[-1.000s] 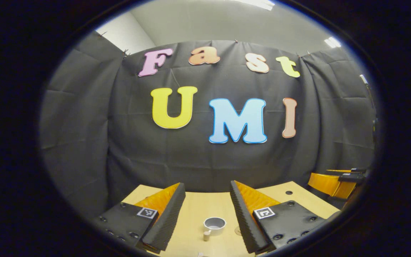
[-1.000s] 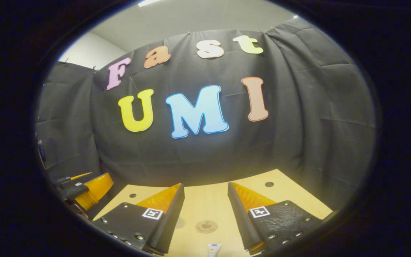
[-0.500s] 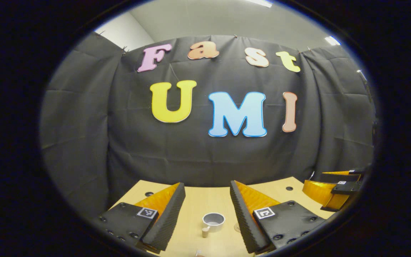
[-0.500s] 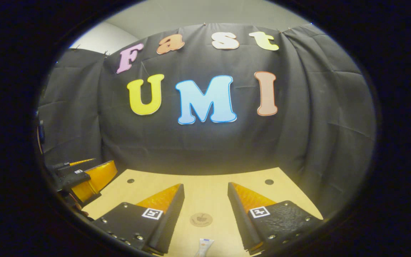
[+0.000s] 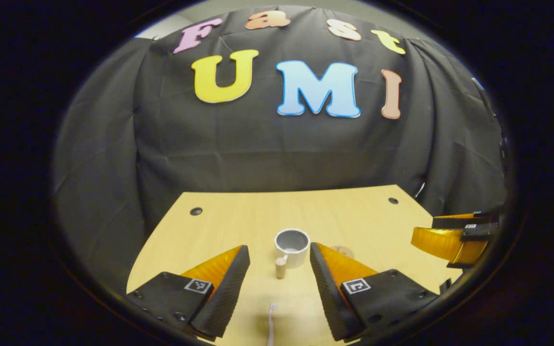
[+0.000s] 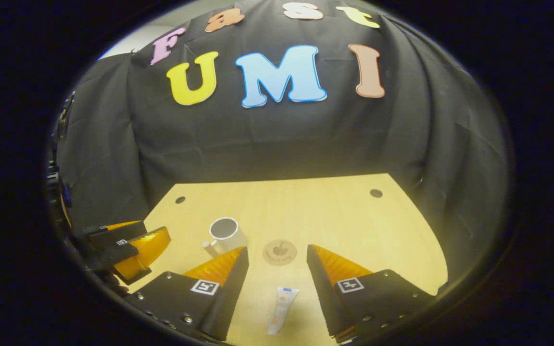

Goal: Put the toothbrush and toothpaste on the desktop into the cup, then pick up the cup and place it on the coaster on the desktop.

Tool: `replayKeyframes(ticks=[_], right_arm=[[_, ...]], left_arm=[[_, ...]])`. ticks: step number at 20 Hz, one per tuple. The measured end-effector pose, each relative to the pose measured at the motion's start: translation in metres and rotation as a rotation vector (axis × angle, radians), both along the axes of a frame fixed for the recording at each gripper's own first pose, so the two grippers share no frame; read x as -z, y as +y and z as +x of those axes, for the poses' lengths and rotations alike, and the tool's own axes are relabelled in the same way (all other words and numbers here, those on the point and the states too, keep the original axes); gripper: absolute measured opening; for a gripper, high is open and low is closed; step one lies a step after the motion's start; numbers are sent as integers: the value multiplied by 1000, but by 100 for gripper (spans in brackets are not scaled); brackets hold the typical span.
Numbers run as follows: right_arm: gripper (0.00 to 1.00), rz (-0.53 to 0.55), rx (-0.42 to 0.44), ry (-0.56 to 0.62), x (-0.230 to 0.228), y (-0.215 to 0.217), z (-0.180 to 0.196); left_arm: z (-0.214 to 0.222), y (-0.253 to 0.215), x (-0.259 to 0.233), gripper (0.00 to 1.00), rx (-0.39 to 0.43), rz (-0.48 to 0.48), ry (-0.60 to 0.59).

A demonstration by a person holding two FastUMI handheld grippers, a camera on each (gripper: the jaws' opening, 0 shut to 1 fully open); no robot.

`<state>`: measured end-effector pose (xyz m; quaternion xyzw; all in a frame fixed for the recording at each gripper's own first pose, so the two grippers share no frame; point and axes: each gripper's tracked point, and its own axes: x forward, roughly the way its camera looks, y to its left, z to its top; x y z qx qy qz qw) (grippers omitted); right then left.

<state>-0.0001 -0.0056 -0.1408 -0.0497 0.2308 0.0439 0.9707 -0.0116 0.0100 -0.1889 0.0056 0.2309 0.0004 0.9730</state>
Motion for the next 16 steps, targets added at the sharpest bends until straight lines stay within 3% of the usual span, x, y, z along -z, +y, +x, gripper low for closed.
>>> replayKeyframes(ticks=[7, 16], right_arm=[[73, -2, 33, 160, 59, -4, -6], [74, 5, 143, 448, 144, -17, -31]], left_arm=[[-23, 15, 69, 83, -2, 0, 158], [-56, 20, 164, 84, 3, -35, 435]])
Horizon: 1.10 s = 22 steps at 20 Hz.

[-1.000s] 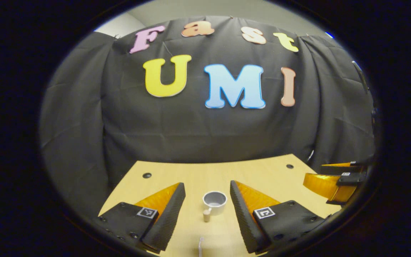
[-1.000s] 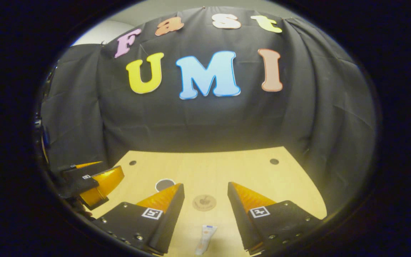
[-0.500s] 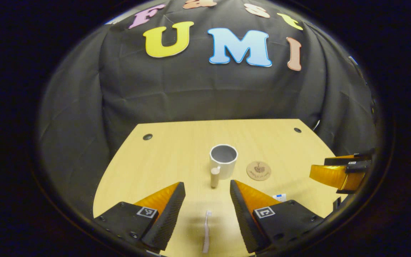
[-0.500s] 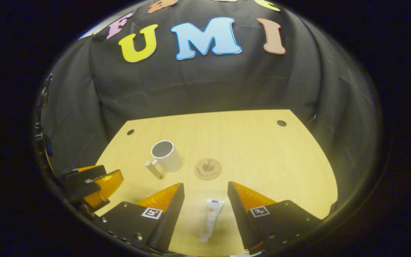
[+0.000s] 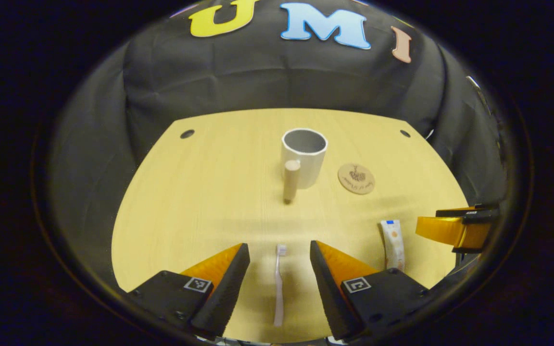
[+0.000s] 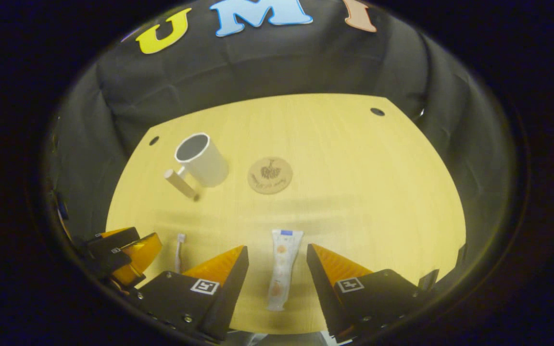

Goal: Put the toothbrush and toothpaste on the desktop into the cup, then pick up the cup and place it on the coaster on the desktop.

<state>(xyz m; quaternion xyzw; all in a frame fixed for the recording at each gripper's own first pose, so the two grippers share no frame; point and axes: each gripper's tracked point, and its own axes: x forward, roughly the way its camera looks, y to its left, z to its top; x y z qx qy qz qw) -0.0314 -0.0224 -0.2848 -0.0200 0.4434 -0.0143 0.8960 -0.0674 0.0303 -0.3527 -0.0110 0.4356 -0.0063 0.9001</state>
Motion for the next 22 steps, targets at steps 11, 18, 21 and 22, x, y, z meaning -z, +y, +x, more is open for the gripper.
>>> replayKeyframes(ticks=[11, 18, 21, 22], right_arm=[[73, 24, 122, 211, 60, -8, -16], [72, 10, 136, 281, 78, -6, -12], [72, -2, 141, 299, 83, -9, -11], [72, -8, 141, 307, 85, -10, -12]], left_arm=[[-36, 1, 69, 84, 4, -26, 248], [-42, 5, 94, 85, -23, 4, 325], [-41, 4, 94, 83, -20, 9, 329], [-41, 3, 95, 83, -26, 8, 331]])
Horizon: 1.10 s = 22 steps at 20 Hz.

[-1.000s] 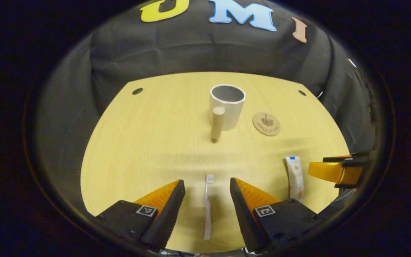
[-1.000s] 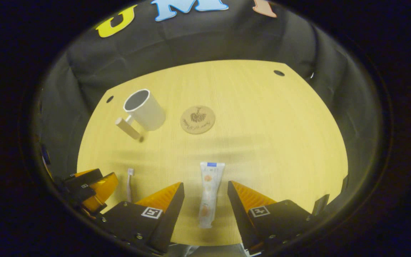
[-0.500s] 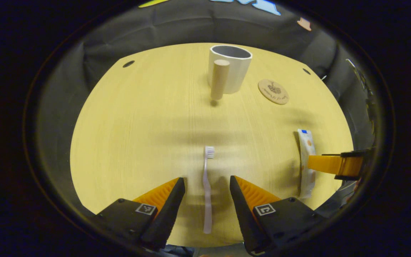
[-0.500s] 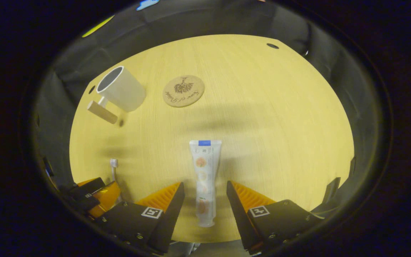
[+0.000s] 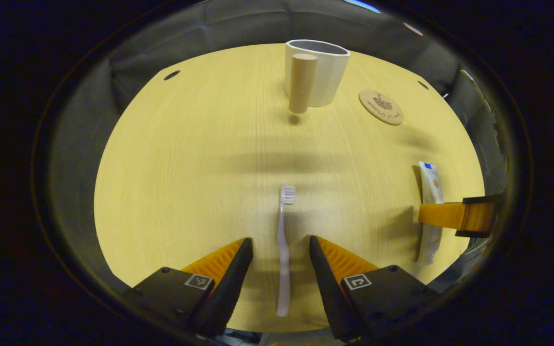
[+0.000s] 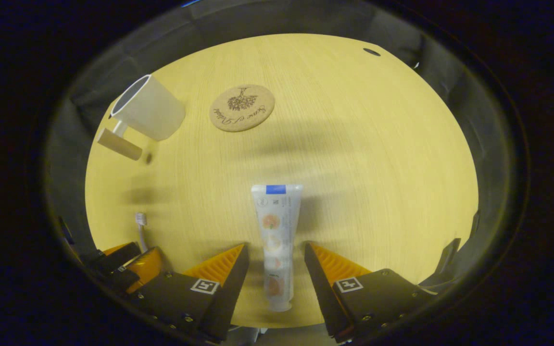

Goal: Put the toothbrush and toothpaste on the desktop into the cup, then pick up the cup and place it on the coaster on the desktop.

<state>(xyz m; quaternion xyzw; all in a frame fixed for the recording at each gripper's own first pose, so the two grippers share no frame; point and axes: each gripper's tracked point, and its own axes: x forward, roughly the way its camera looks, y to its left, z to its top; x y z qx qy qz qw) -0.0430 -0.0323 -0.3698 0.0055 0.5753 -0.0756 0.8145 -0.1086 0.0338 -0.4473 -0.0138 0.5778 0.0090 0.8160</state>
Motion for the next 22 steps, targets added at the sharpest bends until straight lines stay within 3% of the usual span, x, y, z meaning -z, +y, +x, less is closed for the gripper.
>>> replayKeyframes(ticks=[7, 10, 12, 13, 14, 16, 17, 18, 19, 22], right_arm=[[70, -43, -12, 32, 4, -5, 0], [55, -44, -14, 60, 6, -6, -2], [52, -39, -6, 64, 0, -7, -2], [37, -33, -6, 82, 2, -5, -5], [34, -28, -8, 91, 5, -6, -5], [35, -25, -9, 109, 6, -6, -7], [35, -30, -9, 117, 5, -8, -6], [23, -23, -2, 117, 7, -7, -7], [23, -13, -3, 143, 6, -5, -11], [23, 1, -8, 154, 7, -1, -14]], left_arm=[[-1, 0, 1, 83, -15, -1, 24], [0, 0, 1, 84, -20, -3, 48], [-1, 0, 1, 87, -9, 2, 57], [0, -1, 1, 80, -2, 1, 56], [1, -2, 2, 79, -1, -1, 61], [2, -5, 3, 51, -7, -3, 69], [2, -6, 2, 29, -11, -3, 76], [1, -6, 3, 20, -11, 1, 81], [1, -6, 2, 17, -6, 4, 90], [3, -6, 1, 17, -13, -12, 103]])
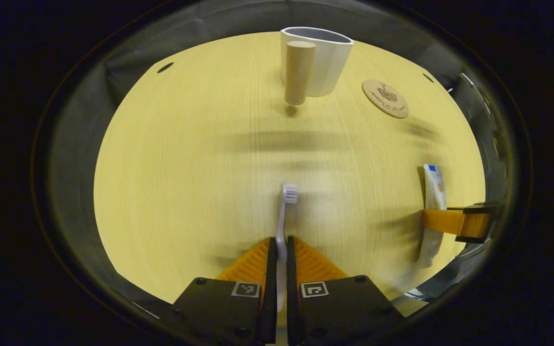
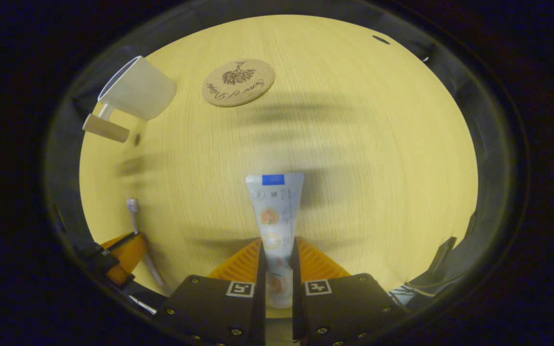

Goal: Put the toothbrush and toothpaste on the desktop into the cup, then pick up the cup and place it on the coaster on the desktop.

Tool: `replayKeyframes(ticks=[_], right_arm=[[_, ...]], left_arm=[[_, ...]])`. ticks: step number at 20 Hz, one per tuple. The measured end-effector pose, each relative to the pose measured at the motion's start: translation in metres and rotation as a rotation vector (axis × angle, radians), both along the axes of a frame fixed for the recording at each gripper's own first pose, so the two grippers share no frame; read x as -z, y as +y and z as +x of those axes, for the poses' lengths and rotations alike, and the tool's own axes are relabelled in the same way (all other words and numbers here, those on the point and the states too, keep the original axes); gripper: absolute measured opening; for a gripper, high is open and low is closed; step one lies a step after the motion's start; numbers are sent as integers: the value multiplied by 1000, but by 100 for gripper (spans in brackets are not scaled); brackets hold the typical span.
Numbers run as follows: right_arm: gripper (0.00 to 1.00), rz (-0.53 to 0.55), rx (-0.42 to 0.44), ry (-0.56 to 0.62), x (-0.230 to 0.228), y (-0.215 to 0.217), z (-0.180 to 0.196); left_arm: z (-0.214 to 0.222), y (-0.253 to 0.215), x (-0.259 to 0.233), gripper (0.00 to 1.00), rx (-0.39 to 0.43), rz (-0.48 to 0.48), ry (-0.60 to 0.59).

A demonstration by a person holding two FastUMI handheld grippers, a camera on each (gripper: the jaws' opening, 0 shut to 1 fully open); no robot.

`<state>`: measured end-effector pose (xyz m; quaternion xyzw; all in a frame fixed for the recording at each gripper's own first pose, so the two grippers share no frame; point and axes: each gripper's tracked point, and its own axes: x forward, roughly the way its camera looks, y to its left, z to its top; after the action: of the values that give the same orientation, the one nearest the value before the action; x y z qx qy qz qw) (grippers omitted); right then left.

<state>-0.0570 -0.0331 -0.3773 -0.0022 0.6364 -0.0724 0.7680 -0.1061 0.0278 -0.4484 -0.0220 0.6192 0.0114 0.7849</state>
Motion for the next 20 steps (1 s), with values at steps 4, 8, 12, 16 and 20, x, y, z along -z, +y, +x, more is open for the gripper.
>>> replayKeyframes(ticks=[4, 8, 12, 16, 20], right_arm=[[23, 9, -5, 6, 0, 2, -2], [23, 11, -4, -12, -4, 0, -2], [23, 22, 5, -49, -19, -3, 2], [23, 33, 14, -89, -36, -5, 8], [23, 49, 14, -130, -53, -3, 16]], left_arm=[[0, 0, 0, 8, -5, -7, -12], [1, 0, 0, 8, -5, -46, -37], [-1, 1, -7, 8, -16, -82, -62], [5, -1, -28, 8, -50, -136, -93], [18, -1, -60, 8, -89, -185, -150]])
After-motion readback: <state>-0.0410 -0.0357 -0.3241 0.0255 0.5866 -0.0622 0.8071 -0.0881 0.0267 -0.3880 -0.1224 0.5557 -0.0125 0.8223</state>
